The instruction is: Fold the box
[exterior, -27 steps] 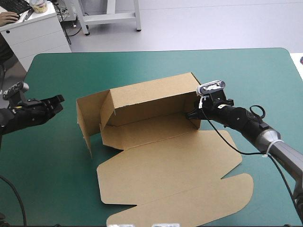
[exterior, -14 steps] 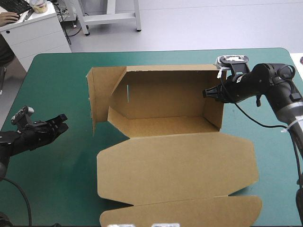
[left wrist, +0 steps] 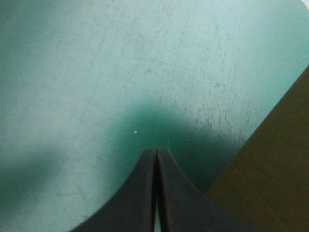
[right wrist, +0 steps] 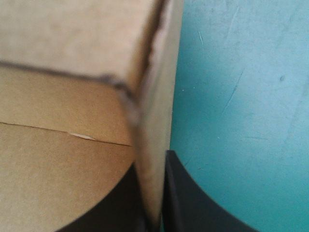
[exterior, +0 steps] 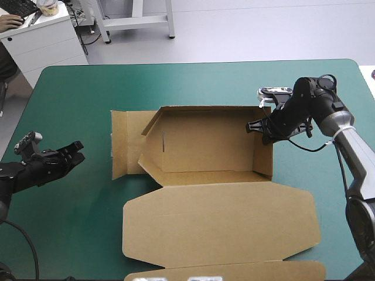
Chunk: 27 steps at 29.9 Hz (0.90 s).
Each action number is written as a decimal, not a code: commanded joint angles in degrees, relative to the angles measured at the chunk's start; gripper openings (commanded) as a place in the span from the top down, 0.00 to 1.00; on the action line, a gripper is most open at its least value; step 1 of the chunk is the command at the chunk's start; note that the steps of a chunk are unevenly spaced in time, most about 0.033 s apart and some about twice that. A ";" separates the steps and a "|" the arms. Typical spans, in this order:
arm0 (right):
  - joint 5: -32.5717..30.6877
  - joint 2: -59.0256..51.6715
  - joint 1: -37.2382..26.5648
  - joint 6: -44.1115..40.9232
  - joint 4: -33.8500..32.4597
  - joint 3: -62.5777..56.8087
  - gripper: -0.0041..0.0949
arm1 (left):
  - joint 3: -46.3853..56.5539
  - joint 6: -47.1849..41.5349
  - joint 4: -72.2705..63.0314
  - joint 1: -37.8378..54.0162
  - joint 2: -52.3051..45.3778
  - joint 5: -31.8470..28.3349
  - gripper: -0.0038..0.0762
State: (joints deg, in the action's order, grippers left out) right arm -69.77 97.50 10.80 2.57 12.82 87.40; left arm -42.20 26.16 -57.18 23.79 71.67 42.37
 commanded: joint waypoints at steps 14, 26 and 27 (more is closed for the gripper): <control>9.30 2.74 -0.18 4.31 2.26 1.27 0.90 | -1.41 -0.23 -2.54 0.16 -1.65 -1.29 0.96; 2.18 2.74 -0.18 3.21 2.58 10.23 0.15 | -1.41 -0.23 -2.10 0.16 -1.53 -3.14 0.96; 1.00 2.74 -0.18 2.55 1.86 11.67 0.12 | -1.41 -0.23 -2.10 0.16 -1.53 -2.91 0.96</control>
State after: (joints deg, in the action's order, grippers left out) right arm -66.26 103.13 10.80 5.81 15.46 93.86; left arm -42.20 26.05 -56.96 23.79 71.67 39.65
